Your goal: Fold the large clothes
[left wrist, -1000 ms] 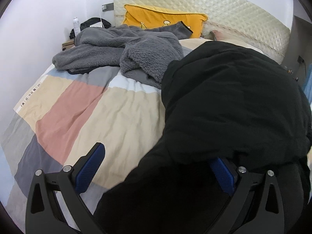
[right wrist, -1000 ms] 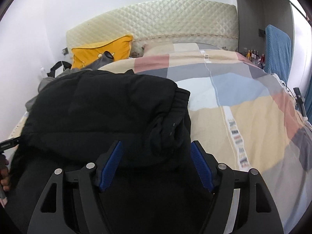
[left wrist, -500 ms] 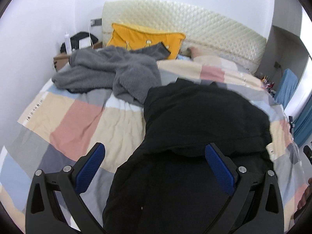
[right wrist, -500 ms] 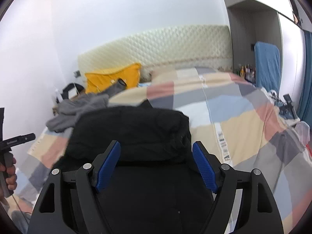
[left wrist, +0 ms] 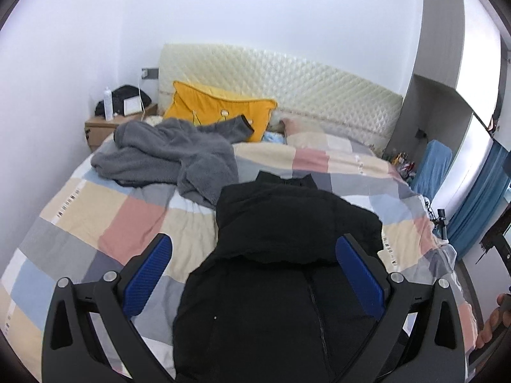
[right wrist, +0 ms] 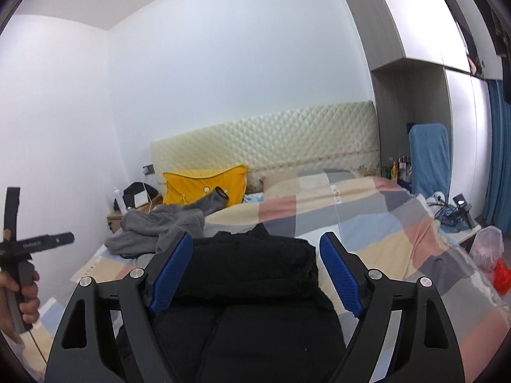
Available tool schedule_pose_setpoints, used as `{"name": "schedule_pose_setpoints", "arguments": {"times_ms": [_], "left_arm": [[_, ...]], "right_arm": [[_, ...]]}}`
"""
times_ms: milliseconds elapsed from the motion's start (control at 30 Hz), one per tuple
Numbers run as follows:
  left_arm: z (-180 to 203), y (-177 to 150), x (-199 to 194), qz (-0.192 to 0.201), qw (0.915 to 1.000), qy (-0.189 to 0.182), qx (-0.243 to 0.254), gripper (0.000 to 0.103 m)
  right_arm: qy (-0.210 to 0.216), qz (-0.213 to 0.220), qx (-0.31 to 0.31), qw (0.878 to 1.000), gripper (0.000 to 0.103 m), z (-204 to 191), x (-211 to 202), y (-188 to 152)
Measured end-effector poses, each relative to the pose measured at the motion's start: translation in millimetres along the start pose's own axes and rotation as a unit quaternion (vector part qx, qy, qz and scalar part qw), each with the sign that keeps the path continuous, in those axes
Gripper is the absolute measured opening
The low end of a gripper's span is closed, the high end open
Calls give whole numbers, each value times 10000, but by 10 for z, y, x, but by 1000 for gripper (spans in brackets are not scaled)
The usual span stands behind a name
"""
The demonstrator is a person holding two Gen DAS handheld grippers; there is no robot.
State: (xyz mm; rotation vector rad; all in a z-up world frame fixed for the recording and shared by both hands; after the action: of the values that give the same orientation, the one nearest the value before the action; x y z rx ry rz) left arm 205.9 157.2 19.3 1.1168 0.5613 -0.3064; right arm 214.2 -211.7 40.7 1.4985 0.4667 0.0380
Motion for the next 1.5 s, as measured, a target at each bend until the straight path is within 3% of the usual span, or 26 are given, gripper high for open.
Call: {"name": "schedule_pose_setpoints", "arguments": {"times_ms": [133,367,500,733,933,1167,1333,1500], "left_arm": [[-22,73,-335,73,9996,-76,251,102],[-346,217,-1095,622,9958,253,623,103],[-621,117,-1289,236,9987,-248,372,103],[-1326,68,-1405,3,9999,-147,51,103],[-1578,-294,-1024,-560,9942,-668,-631,103],[-1551,-1281,-21,-1585,9786,-904,-947,103],[-1639,-1956,552,-2159,9623,-959,-1349,102],[-1788,-2304,856,-2350,9517,-928,-1744,102]], "right_arm": [[-79,227,-26,9997,81,-5,-325,73],[11,174,51,9998,81,84,-636,41],[148,66,-464,9988,81,183,-880,-8],[-96,-378,-348,9986,82,949,-1193,-226],[413,-980,330,9938,83,1139,-927,-992],[1192,-1820,1202,9686,83,959,-217,-2147],[1344,-2325,1424,9527,83,859,174,-2764],[1334,-2805,1445,9395,83,814,468,-3300]]}}
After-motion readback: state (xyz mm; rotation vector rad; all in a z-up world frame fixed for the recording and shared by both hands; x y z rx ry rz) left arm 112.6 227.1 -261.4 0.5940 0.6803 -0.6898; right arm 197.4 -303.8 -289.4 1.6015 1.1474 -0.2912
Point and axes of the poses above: each gripper's, at about its wrist camera, not at the fingertips, and x roughly the way its jaws point, z to its right, y to its top, the point moved 9 cm from there along x, roughly the way its jaws point, and after that the axes turned 11 degrees about -x, right-handed, at the moved point
